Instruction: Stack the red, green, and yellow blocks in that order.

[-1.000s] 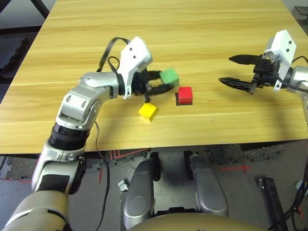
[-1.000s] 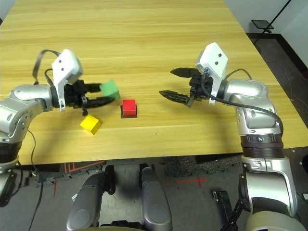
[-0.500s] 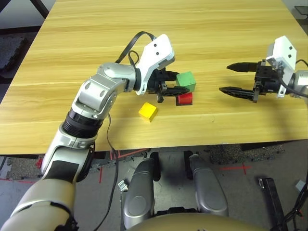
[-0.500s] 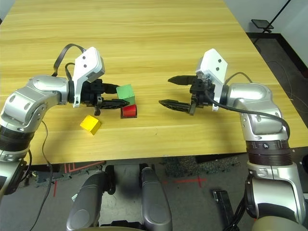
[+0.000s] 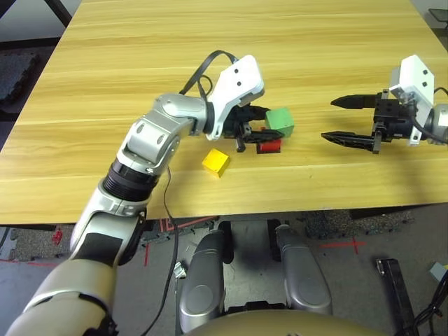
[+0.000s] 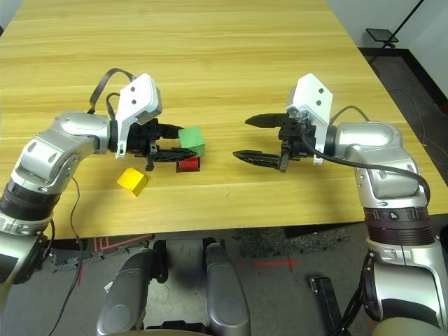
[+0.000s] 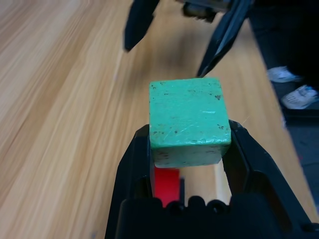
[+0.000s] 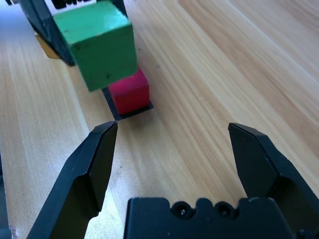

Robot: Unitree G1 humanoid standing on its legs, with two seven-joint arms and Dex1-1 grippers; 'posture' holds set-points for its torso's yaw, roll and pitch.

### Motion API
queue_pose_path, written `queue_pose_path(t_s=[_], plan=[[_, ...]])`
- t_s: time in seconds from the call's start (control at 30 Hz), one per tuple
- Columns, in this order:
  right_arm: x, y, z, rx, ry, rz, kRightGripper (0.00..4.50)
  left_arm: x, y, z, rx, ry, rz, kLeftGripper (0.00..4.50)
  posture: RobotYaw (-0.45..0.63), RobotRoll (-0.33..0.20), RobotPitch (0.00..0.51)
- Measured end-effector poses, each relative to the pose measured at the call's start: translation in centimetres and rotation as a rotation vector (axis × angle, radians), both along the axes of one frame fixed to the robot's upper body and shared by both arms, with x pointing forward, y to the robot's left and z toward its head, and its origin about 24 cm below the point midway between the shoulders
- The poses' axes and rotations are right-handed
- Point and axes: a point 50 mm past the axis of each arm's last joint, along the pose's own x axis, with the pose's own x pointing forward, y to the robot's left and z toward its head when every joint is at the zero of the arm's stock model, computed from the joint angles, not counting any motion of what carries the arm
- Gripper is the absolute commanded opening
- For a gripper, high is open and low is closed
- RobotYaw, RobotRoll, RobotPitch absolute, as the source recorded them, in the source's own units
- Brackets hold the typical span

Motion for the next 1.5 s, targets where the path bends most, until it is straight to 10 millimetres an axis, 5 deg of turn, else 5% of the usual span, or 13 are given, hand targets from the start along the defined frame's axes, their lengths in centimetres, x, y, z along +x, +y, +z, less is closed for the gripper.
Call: queue_pose_path(t_s=[1.5], plan=[[0.3, 0.5, -0.1, 0.033, -0.008, 0.0, 4.5, 2.5, 1.7, -2.5, 0.1, -0.027, 0.015, 2.03, 0.16, 0.054, 0.286]])
